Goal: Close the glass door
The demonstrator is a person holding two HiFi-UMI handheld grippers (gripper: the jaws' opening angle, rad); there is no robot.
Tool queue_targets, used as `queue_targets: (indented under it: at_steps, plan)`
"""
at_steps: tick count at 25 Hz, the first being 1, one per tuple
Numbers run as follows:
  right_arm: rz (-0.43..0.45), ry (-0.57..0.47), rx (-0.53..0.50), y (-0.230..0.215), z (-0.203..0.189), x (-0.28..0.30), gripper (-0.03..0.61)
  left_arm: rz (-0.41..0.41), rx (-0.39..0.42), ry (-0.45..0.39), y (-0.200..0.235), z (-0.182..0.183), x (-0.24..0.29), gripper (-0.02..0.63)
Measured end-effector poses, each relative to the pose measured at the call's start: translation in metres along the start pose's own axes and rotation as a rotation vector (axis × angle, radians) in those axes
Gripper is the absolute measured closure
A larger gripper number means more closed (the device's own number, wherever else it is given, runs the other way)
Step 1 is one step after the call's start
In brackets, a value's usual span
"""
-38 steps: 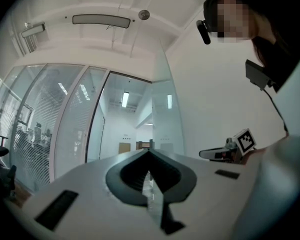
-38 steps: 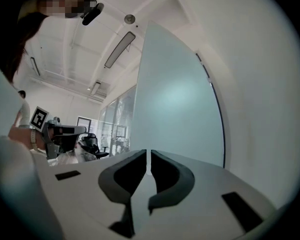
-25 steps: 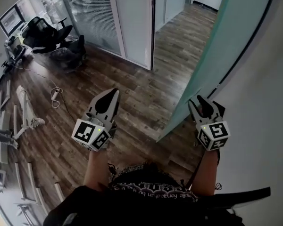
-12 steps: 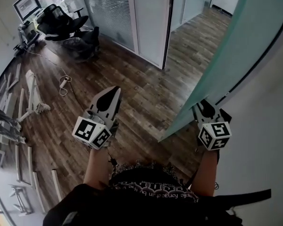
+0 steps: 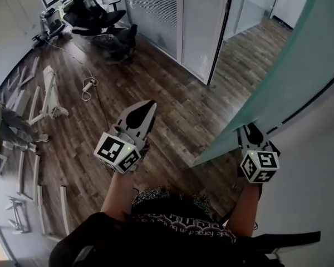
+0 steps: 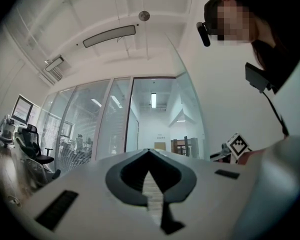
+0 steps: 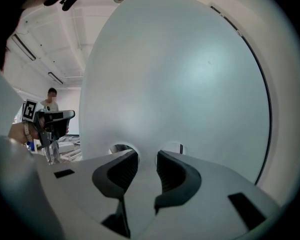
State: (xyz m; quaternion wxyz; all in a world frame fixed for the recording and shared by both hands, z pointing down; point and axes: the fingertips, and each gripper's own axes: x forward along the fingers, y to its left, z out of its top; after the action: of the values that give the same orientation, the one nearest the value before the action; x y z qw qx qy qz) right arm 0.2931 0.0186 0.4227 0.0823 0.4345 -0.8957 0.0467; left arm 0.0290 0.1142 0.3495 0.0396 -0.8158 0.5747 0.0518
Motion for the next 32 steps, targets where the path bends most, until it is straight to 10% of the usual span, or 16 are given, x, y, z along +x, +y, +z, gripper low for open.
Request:
queue_targets:
  at_steps: [32]
  plan:
    - [-0.058,-0.013,0.018,-0.002,0.015,0.064,0.460,-0.055,-0.010,-0.014,0.061,0.004,0.047,0.612]
